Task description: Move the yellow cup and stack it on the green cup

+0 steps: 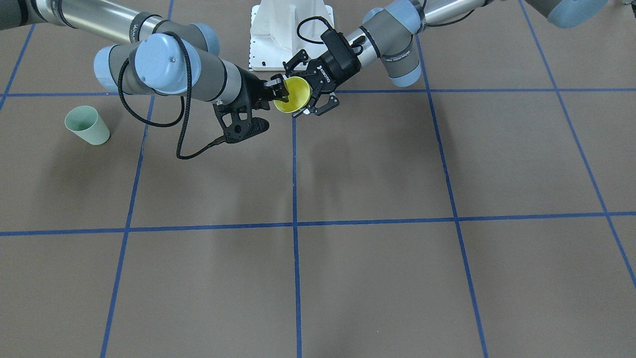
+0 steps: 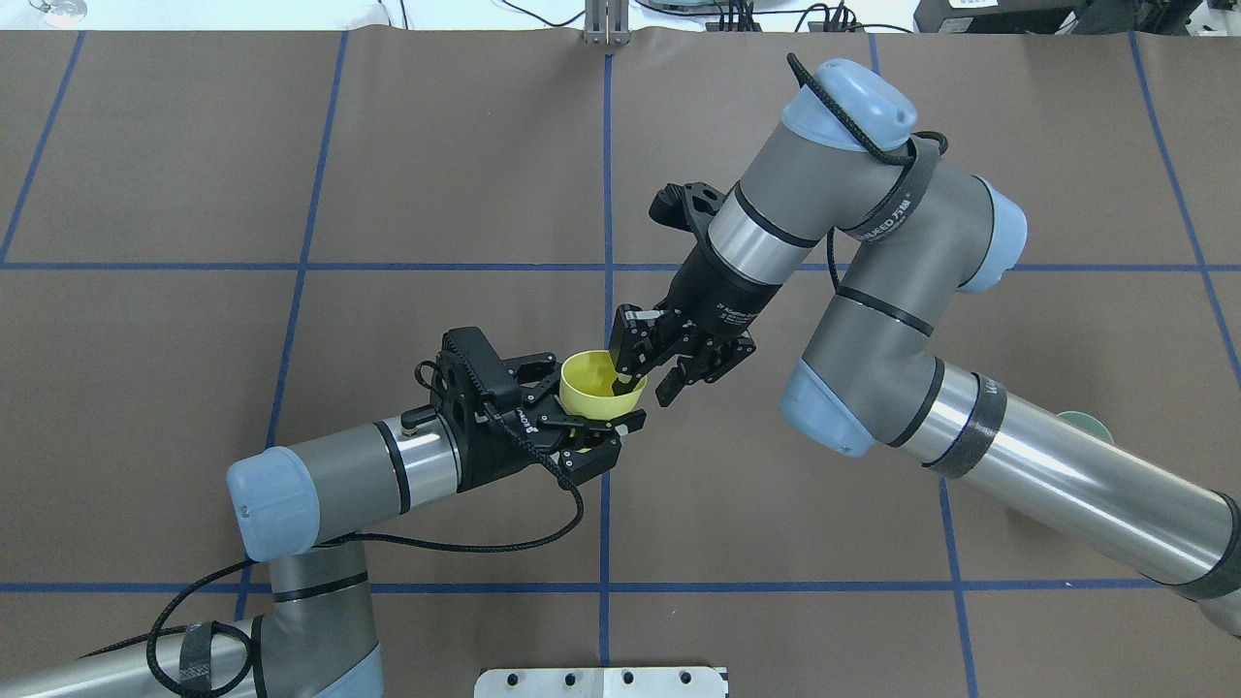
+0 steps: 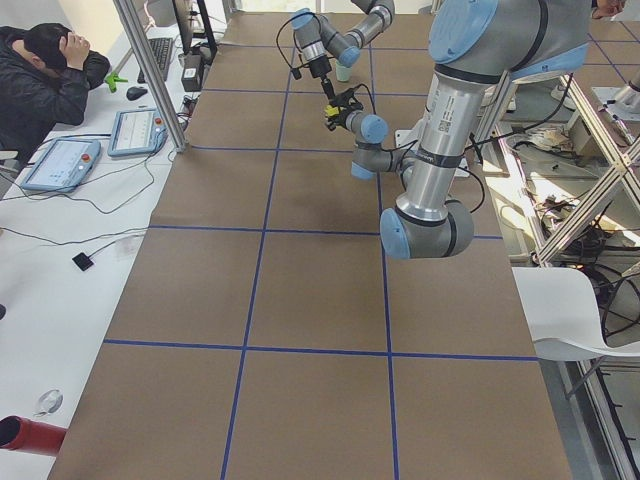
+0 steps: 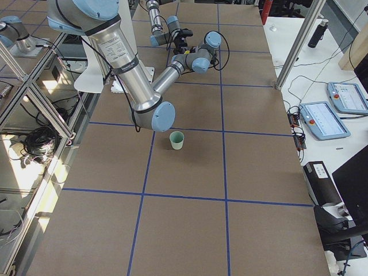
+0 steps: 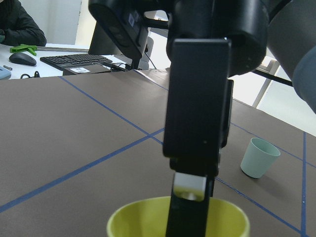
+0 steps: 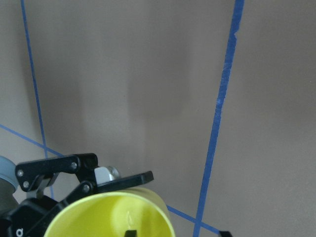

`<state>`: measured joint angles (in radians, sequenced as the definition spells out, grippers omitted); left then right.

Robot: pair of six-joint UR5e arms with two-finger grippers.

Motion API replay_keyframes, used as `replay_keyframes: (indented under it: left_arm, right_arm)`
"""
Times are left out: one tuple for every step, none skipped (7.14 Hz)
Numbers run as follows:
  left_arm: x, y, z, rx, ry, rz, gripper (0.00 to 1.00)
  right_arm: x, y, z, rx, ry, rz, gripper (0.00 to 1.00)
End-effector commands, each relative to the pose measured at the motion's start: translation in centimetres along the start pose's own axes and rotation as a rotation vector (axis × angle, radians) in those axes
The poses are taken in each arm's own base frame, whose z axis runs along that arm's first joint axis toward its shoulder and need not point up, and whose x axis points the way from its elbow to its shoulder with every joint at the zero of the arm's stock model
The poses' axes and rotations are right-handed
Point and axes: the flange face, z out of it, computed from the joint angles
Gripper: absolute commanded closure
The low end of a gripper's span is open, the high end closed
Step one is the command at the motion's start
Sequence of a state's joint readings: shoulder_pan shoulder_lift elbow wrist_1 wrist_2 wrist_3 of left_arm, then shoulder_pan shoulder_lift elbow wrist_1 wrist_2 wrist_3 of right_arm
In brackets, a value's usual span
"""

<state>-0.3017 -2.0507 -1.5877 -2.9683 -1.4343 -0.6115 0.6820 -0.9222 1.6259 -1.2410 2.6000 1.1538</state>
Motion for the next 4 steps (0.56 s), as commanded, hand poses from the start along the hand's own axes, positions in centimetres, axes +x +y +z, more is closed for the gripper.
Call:
replay_keyframes:
  left_arm:
    - [0.09,0.17,0.06,-0.004,0.0,-0.001,1.0]
    - [0.11,0.28,0.09,-0.005,-0.001,-0.001,1.0]
    - [0.07,0.36,0.06,-0.007,0.0,-0.003,1.0]
    - [0.14,0.42,0.06,-0.008,0.001,-0.003,1.0]
  right_arm:
    - [-0.28,0.08,-0.04,0.0,-0.002,-0.005,0.53]
    - [-0.47,0.16,-0.14,0.002,-0.004,-0.007,0.56]
    - [-0.37,0.14,-0.12,0.004,-0.003,-0.006,0.56]
    - [-0.55,0.13,-0.17,0.006,-0.003,-0.008,0.58]
